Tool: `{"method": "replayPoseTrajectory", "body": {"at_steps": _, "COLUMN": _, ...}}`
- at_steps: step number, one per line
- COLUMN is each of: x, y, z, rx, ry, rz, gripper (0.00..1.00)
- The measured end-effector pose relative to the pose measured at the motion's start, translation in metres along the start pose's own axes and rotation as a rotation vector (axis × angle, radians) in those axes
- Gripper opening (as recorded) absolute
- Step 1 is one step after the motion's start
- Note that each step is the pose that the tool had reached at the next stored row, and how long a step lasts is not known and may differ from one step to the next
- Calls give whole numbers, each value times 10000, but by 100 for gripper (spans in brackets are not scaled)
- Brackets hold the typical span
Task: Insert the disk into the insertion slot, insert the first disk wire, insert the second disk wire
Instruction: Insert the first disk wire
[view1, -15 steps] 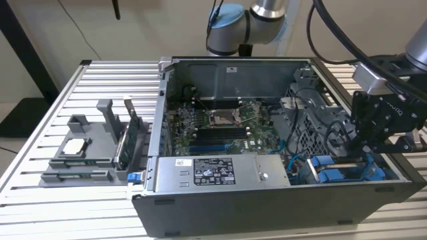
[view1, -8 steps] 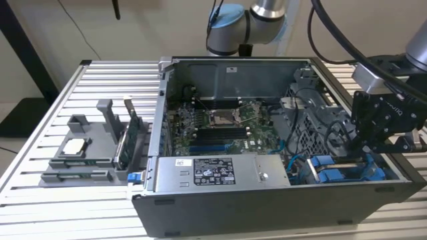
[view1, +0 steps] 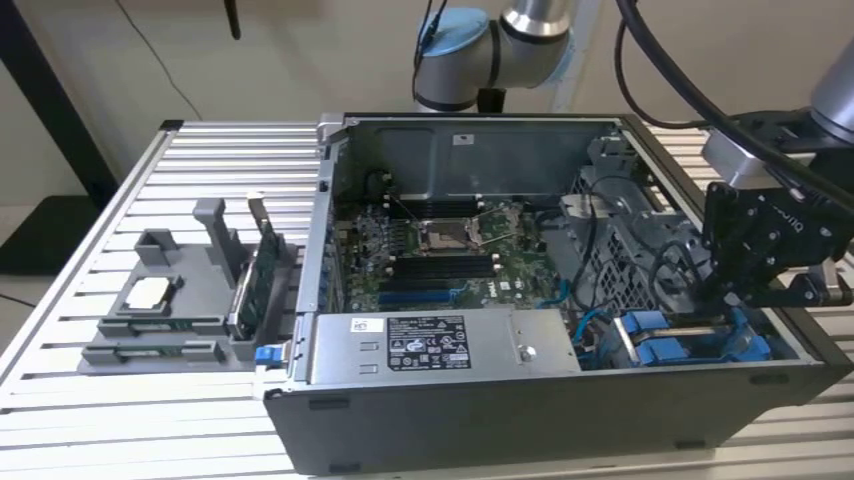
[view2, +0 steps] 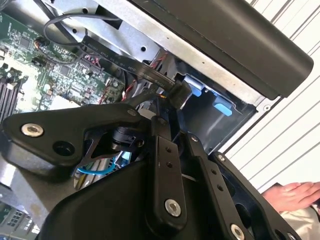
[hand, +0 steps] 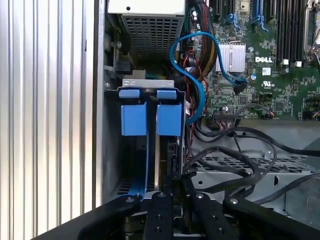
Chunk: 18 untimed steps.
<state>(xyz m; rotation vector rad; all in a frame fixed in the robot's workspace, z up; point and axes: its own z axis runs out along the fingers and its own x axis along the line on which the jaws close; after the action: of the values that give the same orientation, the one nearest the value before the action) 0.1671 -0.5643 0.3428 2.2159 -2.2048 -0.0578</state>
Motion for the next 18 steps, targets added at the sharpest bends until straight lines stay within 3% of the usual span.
{"method": "replayPoseTrajectory", "body": {"at_steps": 7, "x": 0, "y": 4, "z": 8, "rx": 204, "ry": 4, "rz": -3, "gripper": 19}}
{"method": "replayPoseTrajectory", "body": {"at_steps": 18, "x": 1, "y": 44, "z": 67, "rx": 338, "ry": 39, "rz": -4, "gripper": 19}}
